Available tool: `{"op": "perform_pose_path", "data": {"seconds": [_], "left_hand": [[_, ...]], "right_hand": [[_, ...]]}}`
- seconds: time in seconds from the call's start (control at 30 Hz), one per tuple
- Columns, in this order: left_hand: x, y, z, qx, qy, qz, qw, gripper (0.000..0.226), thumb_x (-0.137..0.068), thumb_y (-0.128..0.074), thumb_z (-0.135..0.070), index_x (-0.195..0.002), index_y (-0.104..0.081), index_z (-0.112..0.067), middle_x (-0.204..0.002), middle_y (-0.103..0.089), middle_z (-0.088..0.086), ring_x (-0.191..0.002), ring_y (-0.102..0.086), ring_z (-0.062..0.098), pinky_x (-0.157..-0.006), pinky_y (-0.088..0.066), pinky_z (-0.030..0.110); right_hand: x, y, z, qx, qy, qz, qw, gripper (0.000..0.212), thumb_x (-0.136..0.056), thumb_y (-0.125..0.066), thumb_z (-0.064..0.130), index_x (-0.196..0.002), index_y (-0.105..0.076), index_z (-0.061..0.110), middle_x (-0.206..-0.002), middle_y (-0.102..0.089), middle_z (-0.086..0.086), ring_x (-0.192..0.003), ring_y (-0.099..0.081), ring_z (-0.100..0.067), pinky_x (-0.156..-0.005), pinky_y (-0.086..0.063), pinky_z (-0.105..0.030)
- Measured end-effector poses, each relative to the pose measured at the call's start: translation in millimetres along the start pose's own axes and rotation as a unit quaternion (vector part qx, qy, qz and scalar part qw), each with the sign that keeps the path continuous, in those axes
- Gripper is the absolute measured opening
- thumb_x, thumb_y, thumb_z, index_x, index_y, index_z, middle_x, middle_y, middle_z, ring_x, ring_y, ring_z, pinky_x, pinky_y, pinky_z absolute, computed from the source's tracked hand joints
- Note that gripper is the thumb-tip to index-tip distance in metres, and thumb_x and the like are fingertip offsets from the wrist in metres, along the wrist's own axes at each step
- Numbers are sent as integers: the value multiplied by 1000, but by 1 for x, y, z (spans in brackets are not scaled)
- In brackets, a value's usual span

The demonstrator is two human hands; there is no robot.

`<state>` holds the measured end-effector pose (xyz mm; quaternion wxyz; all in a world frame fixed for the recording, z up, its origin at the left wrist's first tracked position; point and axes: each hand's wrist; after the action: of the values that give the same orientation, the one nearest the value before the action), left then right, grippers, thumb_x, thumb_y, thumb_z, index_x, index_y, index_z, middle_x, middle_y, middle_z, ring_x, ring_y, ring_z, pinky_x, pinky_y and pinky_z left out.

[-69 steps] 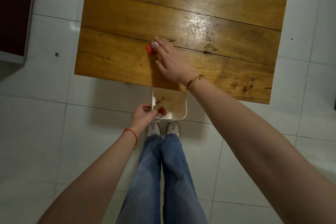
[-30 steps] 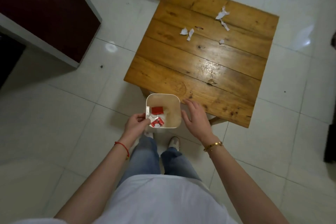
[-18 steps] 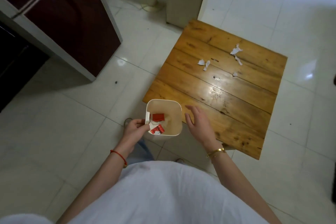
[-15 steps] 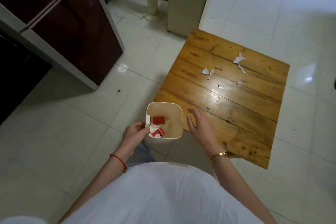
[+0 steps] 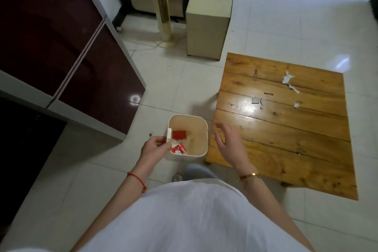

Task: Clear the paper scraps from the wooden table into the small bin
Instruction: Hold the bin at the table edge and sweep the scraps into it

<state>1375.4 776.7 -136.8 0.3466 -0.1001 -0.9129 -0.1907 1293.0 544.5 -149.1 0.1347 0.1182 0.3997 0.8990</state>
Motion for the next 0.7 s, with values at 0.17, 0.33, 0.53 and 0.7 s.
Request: {"op": "perform_pose_path", "data": {"seconds": [0.17,0.33,0.53,0.7], "left_hand": [[-48,25,-34,-3,11,29,1000,54,-52,-69,-24,-105,-67,-12,-100,-73,8,-95,-68,22,-90,-55,39],[-105,35,-79,-29,-11,72,997,41,-52,-69,-26,-92,-69,-17,-89,-73,4,-79,-66,14,-72,-54,29],[-192,35,-155,-62,-35,114,991,34,-66,-70,-16,-100,-69,-15,-94,-74,1,-93,-69,16,-90,-55,34],[-258,25,-237,-117,-72,149,979,56,-52,-70,-31,-105,-67,-13,-97,-72,0,-93,-67,15,-80,-54,29]], "right_hand": [[-44,-14,18,27,-21,-13,999,33,-99,-46,29,-129,-53,17,-124,-59,0,-116,-51,-15,-97,-41,-29],[-94,-23,26,17,-53,-46,997,31,-97,-47,27,-126,-54,17,-122,-60,-1,-114,-53,-18,-93,-43,-31],[-178,-22,33,-7,-81,-79,994,32,-97,-46,25,-126,-54,16,-120,-61,-2,-112,-54,-18,-94,-46,-35],[-262,-6,37,-11,-118,-124,985,30,-97,-46,25,-125,-54,18,-123,-60,0,-113,-53,-16,-94,-46,-34]]}}
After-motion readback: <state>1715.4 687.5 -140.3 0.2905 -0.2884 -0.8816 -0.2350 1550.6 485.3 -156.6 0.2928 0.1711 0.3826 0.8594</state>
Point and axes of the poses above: each hand's wrist, its own x-axis away from the middle knuckle, its own y-axis out of the back of the hand, z = x × y
